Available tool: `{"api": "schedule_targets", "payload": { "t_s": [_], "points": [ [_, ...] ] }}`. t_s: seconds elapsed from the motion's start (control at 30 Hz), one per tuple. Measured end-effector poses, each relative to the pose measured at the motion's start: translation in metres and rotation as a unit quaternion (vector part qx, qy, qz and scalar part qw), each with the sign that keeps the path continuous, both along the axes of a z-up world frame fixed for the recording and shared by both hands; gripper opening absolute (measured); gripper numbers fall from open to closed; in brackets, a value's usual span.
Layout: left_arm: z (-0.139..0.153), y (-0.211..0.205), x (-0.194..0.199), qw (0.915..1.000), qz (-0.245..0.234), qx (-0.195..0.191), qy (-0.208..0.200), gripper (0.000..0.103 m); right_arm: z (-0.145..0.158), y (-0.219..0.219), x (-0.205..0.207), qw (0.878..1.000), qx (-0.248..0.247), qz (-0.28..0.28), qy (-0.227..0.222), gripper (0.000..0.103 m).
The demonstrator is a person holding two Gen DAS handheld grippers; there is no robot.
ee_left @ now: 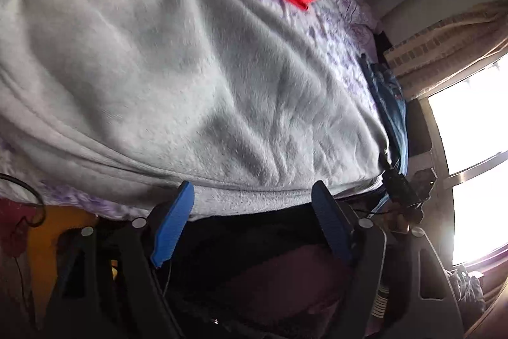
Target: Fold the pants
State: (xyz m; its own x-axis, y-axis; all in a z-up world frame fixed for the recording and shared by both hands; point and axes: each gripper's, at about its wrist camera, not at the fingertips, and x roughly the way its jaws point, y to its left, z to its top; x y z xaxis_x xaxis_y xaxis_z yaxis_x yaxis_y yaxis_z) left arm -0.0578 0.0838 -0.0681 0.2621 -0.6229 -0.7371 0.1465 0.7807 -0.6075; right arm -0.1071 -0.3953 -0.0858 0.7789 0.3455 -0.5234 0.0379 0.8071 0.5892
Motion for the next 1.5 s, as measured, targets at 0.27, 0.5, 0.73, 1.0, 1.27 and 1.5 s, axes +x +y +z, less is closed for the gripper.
{"api": "schedule_targets", "payload": {
  "t_s": [0.27,0.5,0.73,1.0,1.27,1.5],
  "points": [
    [-0.016,-0.01,0.012,0.9987,0.032,0.039,0.005,0.063,-0.002,0.001,-0.003,1.0,0.006,0.0,-0.008,0.02],
    [-0.002,-0.014,0.017,0.9959,0.064,0.034,-0.053,0.011,0.007,0.006,-0.008,0.999,-0.017,0.003,-0.031,0.016],
    [0.043,-0.008,-0.01,0.9886,0.052,0.057,-0.129,0.008,0.046,0.017,-0.022,0.995,-0.067,0.018,-0.066,0.016],
    [-0.013,0.005,-0.001,0.9947,0.023,0.098,-0.021,0.02,0.017,0.007,-0.017,0.997,-0.069,0.026,0.011,0.031],
    [0.059,0.034,-0.015,0.9842,0.034,0.131,-0.115,0.073,0.105,0.002,-0.042,0.979,-0.177,-0.057,-0.083,0.044],
    [0.01,0.065,0.042,0.9622,0.101,0.24,-0.079,0.035,0.135,0.114,0.071,0.972,-0.101,0.182,-0.109,0.044]
  ]
}}
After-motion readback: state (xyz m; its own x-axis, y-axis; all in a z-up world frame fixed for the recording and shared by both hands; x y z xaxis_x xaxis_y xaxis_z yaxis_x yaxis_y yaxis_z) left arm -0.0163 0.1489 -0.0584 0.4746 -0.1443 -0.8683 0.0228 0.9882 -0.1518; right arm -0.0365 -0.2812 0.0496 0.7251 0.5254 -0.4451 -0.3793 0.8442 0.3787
